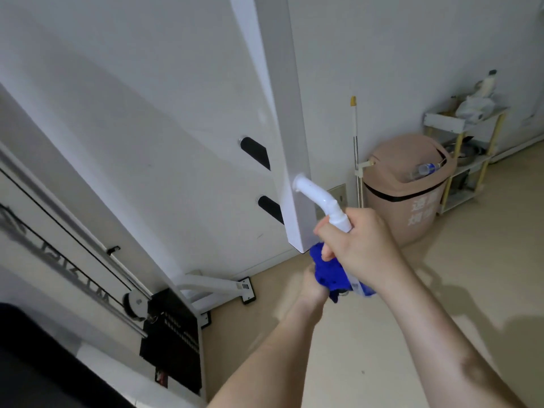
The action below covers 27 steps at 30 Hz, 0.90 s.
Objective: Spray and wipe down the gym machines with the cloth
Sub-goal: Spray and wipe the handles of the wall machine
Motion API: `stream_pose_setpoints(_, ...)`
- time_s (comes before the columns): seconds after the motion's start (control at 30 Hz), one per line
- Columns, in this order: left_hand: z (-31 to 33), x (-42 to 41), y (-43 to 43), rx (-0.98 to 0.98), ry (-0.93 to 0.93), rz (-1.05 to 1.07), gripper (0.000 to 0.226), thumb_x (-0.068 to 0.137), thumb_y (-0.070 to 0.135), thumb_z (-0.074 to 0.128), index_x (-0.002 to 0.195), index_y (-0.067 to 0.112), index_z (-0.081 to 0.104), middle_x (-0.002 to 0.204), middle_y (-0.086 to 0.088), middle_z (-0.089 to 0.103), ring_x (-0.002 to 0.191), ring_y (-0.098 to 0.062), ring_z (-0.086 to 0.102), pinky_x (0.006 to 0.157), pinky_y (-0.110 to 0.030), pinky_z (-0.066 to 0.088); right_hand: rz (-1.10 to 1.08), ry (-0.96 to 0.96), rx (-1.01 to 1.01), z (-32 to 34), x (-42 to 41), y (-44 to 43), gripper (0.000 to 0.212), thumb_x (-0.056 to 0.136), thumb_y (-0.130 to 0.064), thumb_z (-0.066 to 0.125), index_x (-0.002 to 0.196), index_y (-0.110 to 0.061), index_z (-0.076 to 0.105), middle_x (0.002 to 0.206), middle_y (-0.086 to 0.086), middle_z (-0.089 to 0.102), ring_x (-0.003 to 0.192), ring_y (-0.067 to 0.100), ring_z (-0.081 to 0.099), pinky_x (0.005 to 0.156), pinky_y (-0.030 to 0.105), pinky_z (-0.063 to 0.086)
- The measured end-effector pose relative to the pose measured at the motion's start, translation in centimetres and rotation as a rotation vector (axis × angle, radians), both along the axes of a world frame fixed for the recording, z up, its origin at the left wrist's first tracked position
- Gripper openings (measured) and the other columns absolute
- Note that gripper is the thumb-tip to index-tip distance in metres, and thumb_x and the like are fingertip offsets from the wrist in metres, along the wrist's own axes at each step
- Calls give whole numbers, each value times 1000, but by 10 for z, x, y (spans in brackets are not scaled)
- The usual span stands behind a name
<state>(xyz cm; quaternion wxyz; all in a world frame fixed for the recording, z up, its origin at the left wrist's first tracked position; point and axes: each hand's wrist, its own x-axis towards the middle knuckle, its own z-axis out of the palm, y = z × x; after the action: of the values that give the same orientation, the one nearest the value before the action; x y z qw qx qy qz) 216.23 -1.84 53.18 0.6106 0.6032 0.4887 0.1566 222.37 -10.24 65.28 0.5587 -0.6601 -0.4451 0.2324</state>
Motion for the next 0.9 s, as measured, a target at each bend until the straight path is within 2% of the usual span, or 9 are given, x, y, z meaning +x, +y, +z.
stream_pose_setpoints(0.03,-15,-7,5,20,89,-33,18,98,9,47,101,-3,59,87,-4,55,60,-14,47,64,-23,42,60,57,-16,-1,-5,5,25,65,-31,54,59,-8,63,49,7,63,57,28,61,71,50,58)
stream_pose_setpoints(0.1,-29,-32,9,7,123,104,22,99,25,44,90,10,57,92,-8,59,72,-18,50,70,-29,41,211,256,-21,-4,-12,10,29,70,-34,59,54,-9,60,46,10,59,54,28,57,67,48,54)
stream_pose_setpoints(0.2,-16,-76,26,10,41,288,33,93,40,52,82,9,57,76,-6,63,64,-20,56,60,-28,44,335,451,-40,-14,-31,25,52,80,-51,54,61,-3,55,50,16,55,56,28,56,61,33,48)
stream_pose_setpoints(0.3,14,-113,58,16,-127,309,33,89,34,60,92,1,58,68,-12,65,54,-26,58,47,-27,42,232,529,-115,-29,-58,58,62,92,-57,43,61,-4,52,49,17,56,56,29,60,63,31,47)
stream_pose_setpoints(0.37,40,-130,76,-39,-278,410,34,90,32,60,104,1,59,82,-19,69,63,-31,61,51,-34,48,117,507,-174,-39,-71,76,63,97,-50,38,57,-4,54,50,19,58,53,26,61,63,30,45)
stream_pose_setpoints(0.53,81,-162,116,-192,-595,531,35,91,24,57,118,1,59,113,-20,69,104,-36,66,96,-48,48,-139,350,-180,-58,-93,124,59,92,-42,38,45,-8,51,45,9,59,52,24,54,61,31,45)
stream_pose_setpoints(0.67,94,-168,132,-231,-662,458,26,94,18,53,111,1,62,109,-19,71,100,-35,68,93,-52,50,-428,307,-144,-67,-95,155,61,79,-51,30,59,0,55,62,17,65,68,35,59,70,40,52)
stream_pose_setpoints(0.8,97,-164,152,-282,-648,410,33,92,18,54,120,2,60,119,-19,67,112,-37,63,95,-51,49,-529,271,-109,-75,-93,173,71,92,-59,35,65,4,52,65,17,61,68,33,56,66,37,46)
stream_pose_setpoints(0.9,96,-159,164,-289,-635,368,35,89,15,54,122,6,60,119,-17,67,112,-37,62,91,-52,51,-549,179,-155,-73,-92,181,60,95,-48,38,66,3,54,63,14,57,68,32,52,61,37,39)
